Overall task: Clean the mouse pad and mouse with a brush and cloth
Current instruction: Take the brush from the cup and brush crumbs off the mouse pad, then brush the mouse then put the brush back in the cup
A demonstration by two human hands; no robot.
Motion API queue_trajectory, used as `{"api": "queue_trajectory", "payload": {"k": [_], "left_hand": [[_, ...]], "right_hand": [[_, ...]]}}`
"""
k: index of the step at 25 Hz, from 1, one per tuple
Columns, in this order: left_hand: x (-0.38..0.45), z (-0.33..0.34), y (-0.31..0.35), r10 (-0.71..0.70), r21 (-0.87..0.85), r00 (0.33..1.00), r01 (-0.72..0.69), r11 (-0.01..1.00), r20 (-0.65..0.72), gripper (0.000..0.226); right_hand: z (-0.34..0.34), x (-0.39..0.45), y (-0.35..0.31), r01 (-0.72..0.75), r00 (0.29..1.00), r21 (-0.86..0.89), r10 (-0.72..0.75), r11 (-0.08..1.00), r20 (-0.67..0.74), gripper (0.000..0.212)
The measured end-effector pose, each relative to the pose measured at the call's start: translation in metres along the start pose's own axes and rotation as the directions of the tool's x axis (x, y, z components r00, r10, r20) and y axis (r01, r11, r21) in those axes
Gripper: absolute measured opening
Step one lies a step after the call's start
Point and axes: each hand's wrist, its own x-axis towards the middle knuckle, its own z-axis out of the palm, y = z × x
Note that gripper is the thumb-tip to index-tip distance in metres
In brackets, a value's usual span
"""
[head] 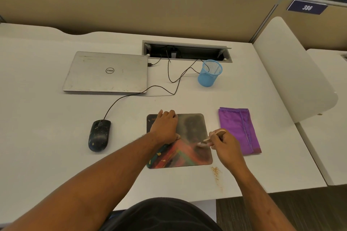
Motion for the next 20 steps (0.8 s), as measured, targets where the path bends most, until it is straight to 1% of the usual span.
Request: {"api": "queue_trajectory", "payload": {"k": [2,4,6,8,11,14,18,20], "left_hand": [[-0.001,0.0,0.0,-0.004,-0.01,1.0,0.004,1.0,-0.012,0.082],[-0.002,0.002,0.0,-0.009,-0.016,1.0,0.009,1.0,-0.019,0.082],[-0.002,0.002,0.0,-0.013,-0.02,1.0,0.013,1.0,-0.028,0.081],[-0.002,0.002,0.0,-0.013,-0.035,0.999,0.011,0.999,-0.035,0.08],[-0.005,0.002,-0.003,-0.016,-0.111,0.999,0.011,0.994,-0.048,0.078],[-0.014,-0.002,-0.014,-0.052,-0.218,0.997,0.037,0.975,-0.064,0.074],[-0.037,-0.009,-0.044,-0.11,-0.296,0.99,0.078,0.952,-0.094,0.072],[-0.054,-0.013,-0.062,-0.158,-0.329,0.981,0.113,0.938,-0.116,0.077]], "right_hand": [[0.004,0.005,0.0,-0.047,0.998,0.116,0.051,0.992,-0.039,0.019],[0.005,0.011,0.0,-0.113,0.989,0.273,0.135,0.955,-0.061,0.02],[0.003,0.018,0.0,-0.175,0.976,0.387,0.212,0.905,-0.055,0.025],[0.003,0.024,-0.003,-0.22,0.965,0.457,0.26,0.862,-0.024,0.028],[0.009,0.031,-0.008,-0.268,0.956,0.53,0.289,0.805,0.045,0.024],[0.021,0.036,-0.017,-0.3,0.951,0.571,0.284,0.764,0.12,0.02],[0.047,0.043,-0.031,-0.332,0.943,0.562,0.256,0.757,0.212,0.023],[0.064,0.045,-0.042,-0.328,0.942,0.545,0.226,0.772,0.248,0.024]]}}
